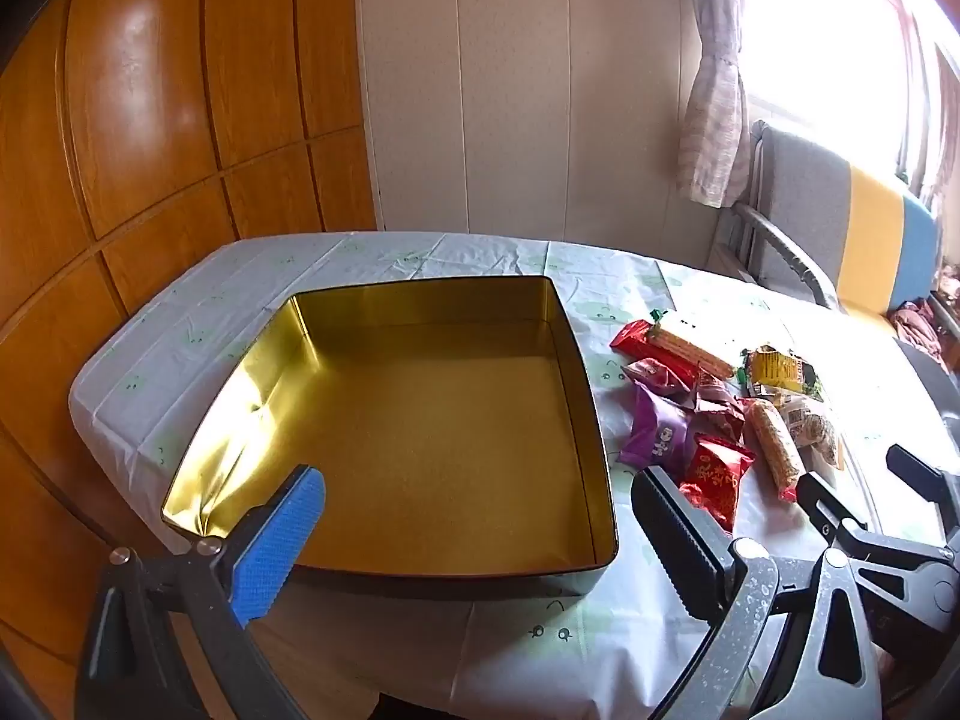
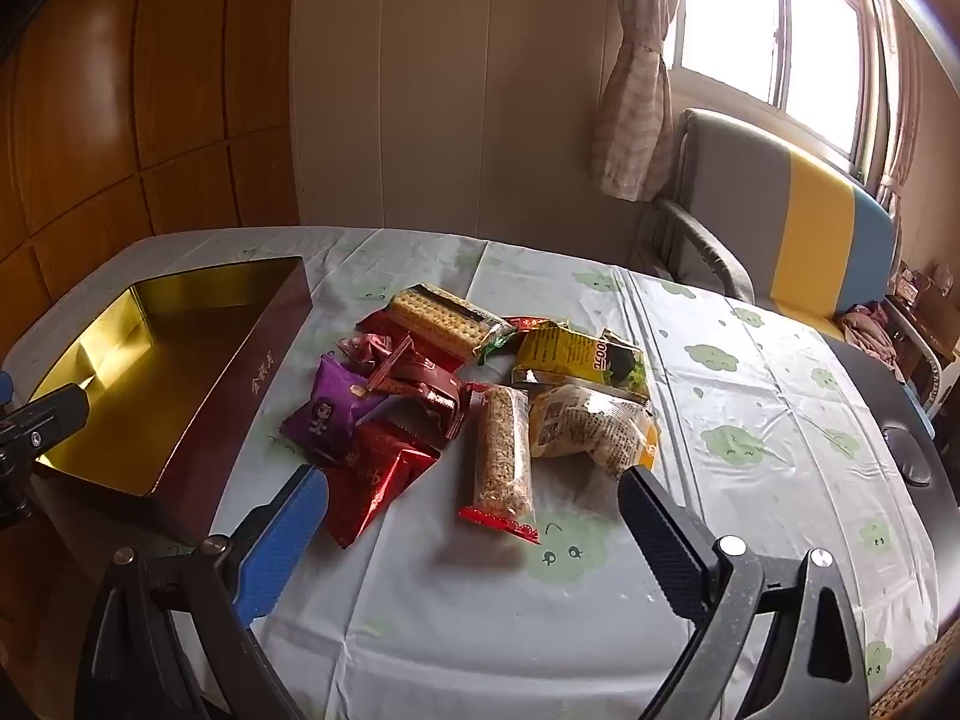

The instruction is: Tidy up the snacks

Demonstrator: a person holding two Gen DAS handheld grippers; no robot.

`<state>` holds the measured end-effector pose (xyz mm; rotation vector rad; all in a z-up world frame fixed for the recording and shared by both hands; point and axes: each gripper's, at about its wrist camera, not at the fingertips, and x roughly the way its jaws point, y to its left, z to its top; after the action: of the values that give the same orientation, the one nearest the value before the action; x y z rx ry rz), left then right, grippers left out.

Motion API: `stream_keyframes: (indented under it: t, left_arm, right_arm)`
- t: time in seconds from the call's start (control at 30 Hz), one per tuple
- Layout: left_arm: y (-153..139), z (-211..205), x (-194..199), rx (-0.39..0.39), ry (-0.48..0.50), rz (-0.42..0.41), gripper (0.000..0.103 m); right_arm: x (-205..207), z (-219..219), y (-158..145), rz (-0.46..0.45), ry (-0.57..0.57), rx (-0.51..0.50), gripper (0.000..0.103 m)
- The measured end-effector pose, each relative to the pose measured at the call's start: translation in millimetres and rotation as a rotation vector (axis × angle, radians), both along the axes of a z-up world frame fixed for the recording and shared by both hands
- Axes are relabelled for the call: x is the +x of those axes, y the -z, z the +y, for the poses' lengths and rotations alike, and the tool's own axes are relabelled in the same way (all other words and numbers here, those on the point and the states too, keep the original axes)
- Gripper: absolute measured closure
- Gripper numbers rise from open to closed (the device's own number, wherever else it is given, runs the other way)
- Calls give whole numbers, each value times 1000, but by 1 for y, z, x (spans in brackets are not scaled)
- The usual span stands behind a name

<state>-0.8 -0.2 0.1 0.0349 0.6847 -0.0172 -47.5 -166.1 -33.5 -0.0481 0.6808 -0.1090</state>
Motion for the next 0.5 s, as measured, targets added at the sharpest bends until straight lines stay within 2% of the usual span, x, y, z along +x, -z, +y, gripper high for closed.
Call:
stream_keyframes:
  t: [0.1,0.2,0.5]
  left_arm:
    - [-1,-3,-3,9,-1,-9,0]
    - [1,5,1,-24,-7,6,0]
    - [2,3,2,3,-5,14,0]
  right_arm:
    - [2,1,-2,16,1,-10,4]
    - [4,1,-5,21,4,-15,4]
    - [3,-5,-7,10,6,-16,4]
